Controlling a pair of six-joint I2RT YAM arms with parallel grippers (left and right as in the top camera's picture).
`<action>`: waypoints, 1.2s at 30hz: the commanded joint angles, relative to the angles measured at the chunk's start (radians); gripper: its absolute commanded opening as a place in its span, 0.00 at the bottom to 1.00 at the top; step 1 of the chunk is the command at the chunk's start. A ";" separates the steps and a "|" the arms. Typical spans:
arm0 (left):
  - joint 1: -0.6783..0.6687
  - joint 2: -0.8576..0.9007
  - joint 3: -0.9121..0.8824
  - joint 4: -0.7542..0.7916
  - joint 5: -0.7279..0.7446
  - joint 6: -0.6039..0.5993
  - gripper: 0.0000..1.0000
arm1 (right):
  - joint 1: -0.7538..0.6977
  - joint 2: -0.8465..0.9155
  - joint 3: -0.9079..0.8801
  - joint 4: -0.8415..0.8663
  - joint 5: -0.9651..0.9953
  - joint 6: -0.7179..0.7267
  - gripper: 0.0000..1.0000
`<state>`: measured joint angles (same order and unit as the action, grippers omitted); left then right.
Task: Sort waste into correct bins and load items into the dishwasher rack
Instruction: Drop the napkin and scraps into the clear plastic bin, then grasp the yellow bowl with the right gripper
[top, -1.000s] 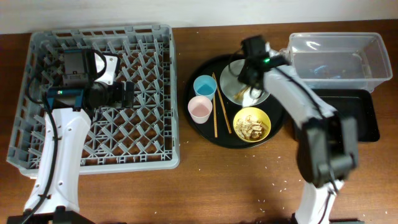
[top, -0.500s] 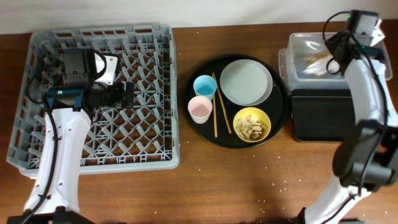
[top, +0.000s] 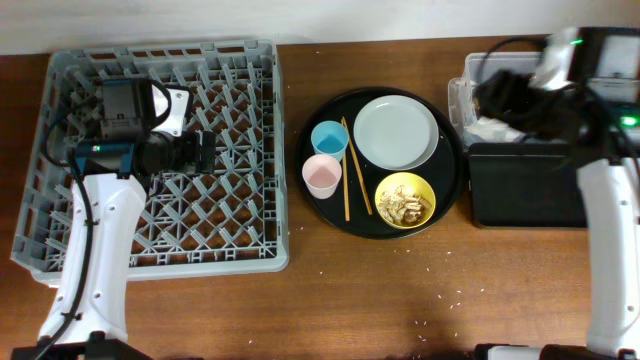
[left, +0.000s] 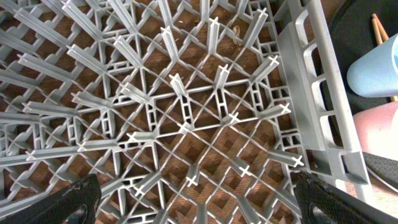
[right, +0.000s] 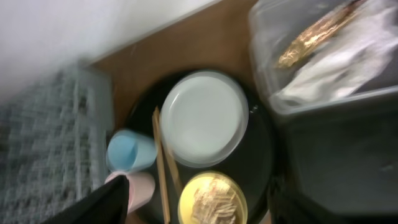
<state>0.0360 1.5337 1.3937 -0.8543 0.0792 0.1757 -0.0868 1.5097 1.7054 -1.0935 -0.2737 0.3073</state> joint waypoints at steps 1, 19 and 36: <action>0.006 0.007 0.015 0.000 0.011 -0.005 0.99 | 0.169 0.048 -0.038 -0.074 0.048 -0.029 0.60; 0.006 0.007 0.015 -0.001 0.011 -0.005 0.99 | 0.480 0.444 -0.348 0.198 0.208 0.238 0.39; 0.006 0.007 0.015 -0.001 0.011 -0.005 0.99 | 0.438 0.240 -0.225 0.051 0.187 0.193 0.04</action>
<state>0.0360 1.5337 1.3937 -0.8536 0.0792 0.1757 0.3809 1.8606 1.4090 -1.0191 -0.0513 0.5449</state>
